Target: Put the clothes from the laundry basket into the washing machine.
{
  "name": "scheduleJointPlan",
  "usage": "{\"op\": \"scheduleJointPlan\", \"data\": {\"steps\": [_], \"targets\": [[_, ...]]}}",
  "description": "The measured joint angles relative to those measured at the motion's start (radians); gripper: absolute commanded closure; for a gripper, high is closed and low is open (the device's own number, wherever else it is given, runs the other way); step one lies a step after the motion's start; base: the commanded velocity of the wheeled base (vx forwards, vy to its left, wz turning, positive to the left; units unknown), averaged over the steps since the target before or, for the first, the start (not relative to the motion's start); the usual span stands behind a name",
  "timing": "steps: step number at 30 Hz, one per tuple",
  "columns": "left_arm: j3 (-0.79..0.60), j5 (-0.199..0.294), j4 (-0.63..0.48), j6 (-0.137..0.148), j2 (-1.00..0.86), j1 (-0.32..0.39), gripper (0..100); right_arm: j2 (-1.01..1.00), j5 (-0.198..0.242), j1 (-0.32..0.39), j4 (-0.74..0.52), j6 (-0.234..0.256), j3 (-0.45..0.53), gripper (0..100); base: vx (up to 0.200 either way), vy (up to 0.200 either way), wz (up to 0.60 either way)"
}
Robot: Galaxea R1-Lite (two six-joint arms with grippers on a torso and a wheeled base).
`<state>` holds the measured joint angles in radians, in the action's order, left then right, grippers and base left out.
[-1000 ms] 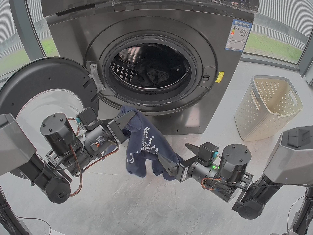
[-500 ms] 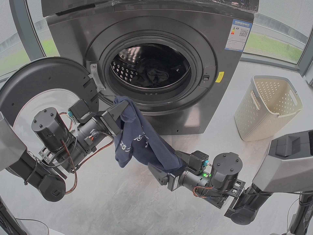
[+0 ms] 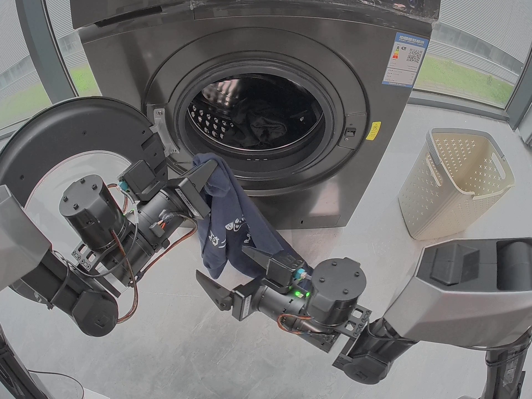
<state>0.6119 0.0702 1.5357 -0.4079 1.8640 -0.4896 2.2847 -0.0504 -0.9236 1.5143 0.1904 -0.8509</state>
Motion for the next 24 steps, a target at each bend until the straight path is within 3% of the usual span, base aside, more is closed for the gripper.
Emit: {"op": "scheduleJointPlan", "data": {"steps": [8,16,24], "targets": [[-0.008,-0.003,-0.034,0.004,-0.015,-0.01,100,0.121,0.006,0.013,-0.02,-0.008,-0.171,0,0.0,0.0,0.0],[-0.024,0.009,-0.08,0.002,-0.074,-0.015,100,0.194,-0.019,0.083,-0.01,-0.02,-0.225,0,0.0,0.0,0.0],[-0.032,0.011,-0.077,0.0,-0.092,-0.026,100,0.227,-0.019,0.097,-0.019,-0.021,-0.296,0,0.0,0.0,0.0]]}}
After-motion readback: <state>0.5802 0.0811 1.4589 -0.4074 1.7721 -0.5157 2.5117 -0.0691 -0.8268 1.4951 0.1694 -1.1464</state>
